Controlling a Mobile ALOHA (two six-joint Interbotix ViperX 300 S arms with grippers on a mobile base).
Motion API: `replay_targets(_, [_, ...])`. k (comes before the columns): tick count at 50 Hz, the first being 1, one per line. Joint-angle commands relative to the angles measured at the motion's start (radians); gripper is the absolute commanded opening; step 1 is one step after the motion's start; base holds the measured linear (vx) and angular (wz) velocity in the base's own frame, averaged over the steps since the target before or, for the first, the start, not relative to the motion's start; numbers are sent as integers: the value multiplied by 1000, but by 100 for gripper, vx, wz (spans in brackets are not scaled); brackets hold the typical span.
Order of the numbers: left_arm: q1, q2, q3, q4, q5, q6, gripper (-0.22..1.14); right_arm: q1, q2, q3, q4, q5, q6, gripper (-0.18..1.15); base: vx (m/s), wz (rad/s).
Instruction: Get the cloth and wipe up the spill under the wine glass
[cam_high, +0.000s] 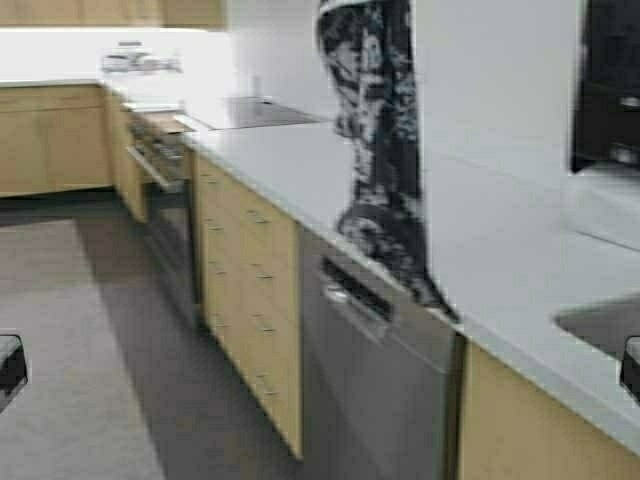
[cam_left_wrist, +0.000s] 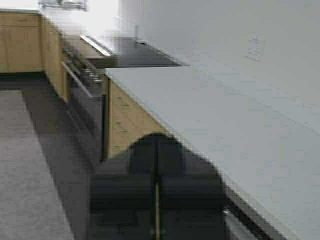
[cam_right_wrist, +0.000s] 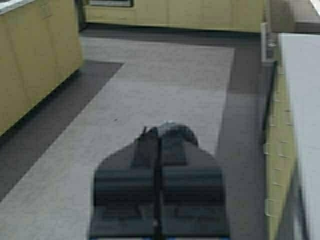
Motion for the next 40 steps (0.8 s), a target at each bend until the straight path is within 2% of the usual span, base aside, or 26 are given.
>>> replay_targets(1, [0,14,-15,0,-9,3,2,2,-8,-2,3,-15,-2,6,5,47])
replay_targets(12, [2,11,-18,0,-11,2,2,3,-6,34,3,-15,-2,6,6,49])
replay_targets(40, [2,-32,-15,-2,-11,-8,2,-25,28,28,12,-18,-3,6,8,47])
